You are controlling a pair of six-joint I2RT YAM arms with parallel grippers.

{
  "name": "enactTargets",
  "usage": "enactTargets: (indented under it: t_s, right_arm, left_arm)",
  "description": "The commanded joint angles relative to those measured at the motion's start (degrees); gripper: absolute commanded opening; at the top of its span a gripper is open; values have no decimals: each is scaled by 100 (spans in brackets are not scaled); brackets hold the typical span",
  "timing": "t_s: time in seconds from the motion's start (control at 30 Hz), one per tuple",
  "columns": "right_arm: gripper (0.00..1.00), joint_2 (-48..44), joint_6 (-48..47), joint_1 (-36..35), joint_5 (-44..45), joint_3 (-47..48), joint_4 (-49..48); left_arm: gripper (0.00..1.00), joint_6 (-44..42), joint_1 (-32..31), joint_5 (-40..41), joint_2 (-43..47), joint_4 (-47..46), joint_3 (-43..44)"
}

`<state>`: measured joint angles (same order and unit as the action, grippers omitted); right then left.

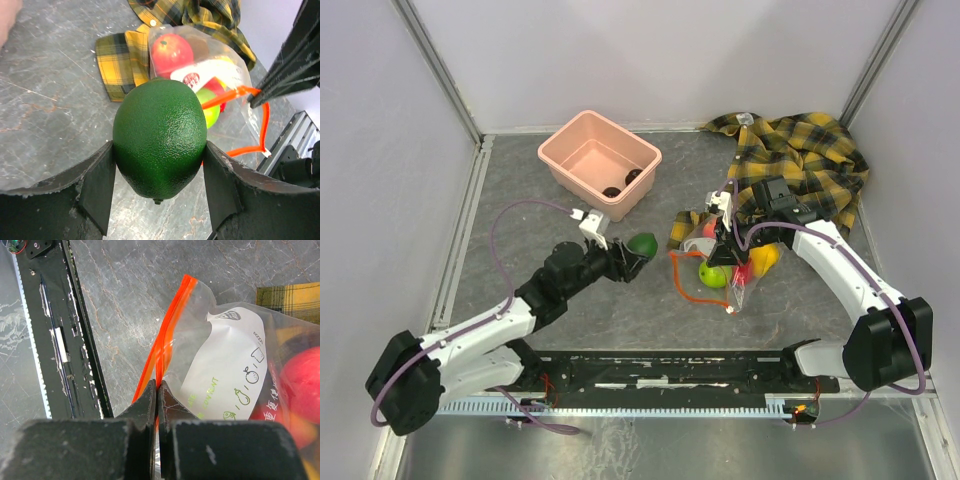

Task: Open the zip-top bag and remove the fake food
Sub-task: Pick up the fake fruit from the zipper food storage bag.

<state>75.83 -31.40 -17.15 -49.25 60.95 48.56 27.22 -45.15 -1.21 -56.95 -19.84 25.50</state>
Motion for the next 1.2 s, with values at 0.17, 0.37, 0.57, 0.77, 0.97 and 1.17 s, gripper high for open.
enactTargets:
  t_s: [0.17, 0.37, 0.57, 0.77, 0.97, 1.17]
  right_arm:
    - [2, 23, -81, -16, -65, 197, -66]
    - [2, 41, -86, -12, -67, 199, -64]
    - [2, 34, -84, -14, -66, 194, -54]
    - [2, 26, -93, -10, -76, 198, -52]
    - [2, 19, -92, -16, -79, 194, -52]
    - [2, 20, -89, -6, -93, 195, -53]
  left_arm:
    - [37, 259, 856, -855, -25, 103, 634]
    - [36, 222, 1302, -1066, -267, 186, 988]
    - [36, 327, 1684, -1420, -552, 82, 1192]
    - [36, 527, 2123, -1733, -789, -118, 1391]
    - [36, 593, 2388, -1882, -1056, -251, 1555]
    - [36, 675, 2600, -1893, -1271, -327, 1773]
